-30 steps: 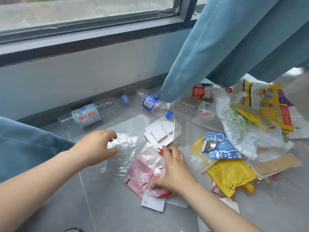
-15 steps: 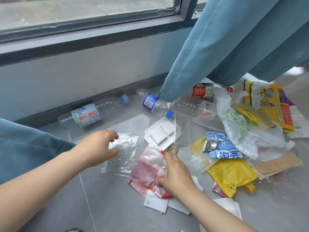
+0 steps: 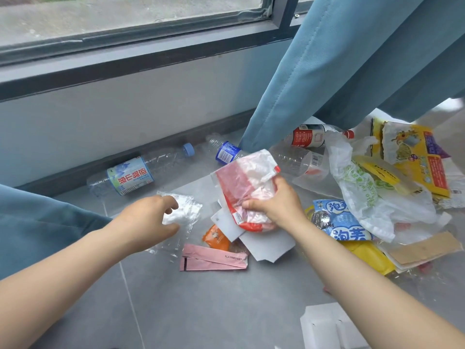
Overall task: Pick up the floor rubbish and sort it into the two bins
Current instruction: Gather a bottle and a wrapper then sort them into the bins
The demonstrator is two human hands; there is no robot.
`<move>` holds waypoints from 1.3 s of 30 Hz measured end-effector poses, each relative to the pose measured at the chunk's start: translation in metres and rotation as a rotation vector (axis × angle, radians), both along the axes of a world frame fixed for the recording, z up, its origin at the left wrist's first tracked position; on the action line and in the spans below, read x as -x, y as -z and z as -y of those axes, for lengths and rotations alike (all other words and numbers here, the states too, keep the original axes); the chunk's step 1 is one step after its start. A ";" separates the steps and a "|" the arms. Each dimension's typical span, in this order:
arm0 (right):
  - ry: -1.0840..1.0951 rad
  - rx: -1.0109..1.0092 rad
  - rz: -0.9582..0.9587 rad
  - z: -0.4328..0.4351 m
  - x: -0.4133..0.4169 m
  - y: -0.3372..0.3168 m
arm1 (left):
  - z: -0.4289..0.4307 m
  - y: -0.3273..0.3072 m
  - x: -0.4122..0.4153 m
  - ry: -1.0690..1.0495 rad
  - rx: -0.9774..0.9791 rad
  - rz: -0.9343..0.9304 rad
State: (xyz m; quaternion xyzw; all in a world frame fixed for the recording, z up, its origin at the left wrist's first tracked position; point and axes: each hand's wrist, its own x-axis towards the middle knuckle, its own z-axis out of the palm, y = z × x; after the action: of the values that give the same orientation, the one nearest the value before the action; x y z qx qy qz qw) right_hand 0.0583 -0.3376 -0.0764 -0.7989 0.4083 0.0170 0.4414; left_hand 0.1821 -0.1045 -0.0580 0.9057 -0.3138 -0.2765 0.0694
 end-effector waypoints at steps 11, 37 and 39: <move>-0.233 0.246 -0.290 -0.008 -0.010 0.023 | -0.008 0.002 -0.003 -0.007 -0.021 -0.009; -0.038 0.090 -0.101 -0.017 0.007 -0.031 | -0.007 -0.014 -0.038 -0.121 0.122 0.205; -0.046 0.074 -0.088 -0.016 0.005 -0.033 | -0.003 -0.015 -0.043 -0.115 0.153 0.284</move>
State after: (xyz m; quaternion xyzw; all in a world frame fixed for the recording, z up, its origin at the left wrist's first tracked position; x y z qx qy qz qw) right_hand 0.0531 -0.3211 -0.0435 -0.8221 0.4095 0.0473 0.3927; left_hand 0.2254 -0.1013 -0.0432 0.9442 -0.2884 -0.1166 0.1085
